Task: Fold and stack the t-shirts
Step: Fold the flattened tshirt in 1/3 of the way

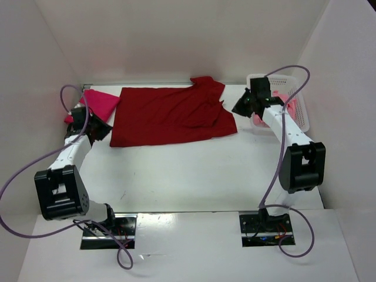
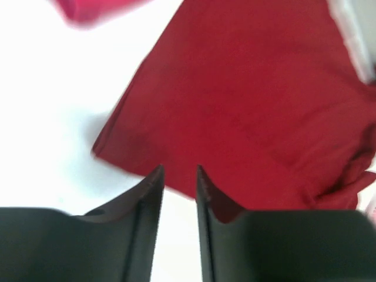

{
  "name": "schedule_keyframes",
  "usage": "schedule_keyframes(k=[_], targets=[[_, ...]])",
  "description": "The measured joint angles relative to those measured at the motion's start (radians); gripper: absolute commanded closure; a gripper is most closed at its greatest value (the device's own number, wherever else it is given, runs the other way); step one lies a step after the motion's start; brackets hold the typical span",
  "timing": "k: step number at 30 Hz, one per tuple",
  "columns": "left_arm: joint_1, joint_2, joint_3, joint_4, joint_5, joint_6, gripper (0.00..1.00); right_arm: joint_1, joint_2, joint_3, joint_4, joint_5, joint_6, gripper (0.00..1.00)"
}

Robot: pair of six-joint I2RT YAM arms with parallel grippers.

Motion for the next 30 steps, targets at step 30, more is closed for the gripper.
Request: schedule_keyframes(k=[30], targets=[[0.000,0.310,-0.059,0.113,0.076,-0.128,0.69,0.000,0.024,-0.504,0.438,0.130,0.380,0.58]])
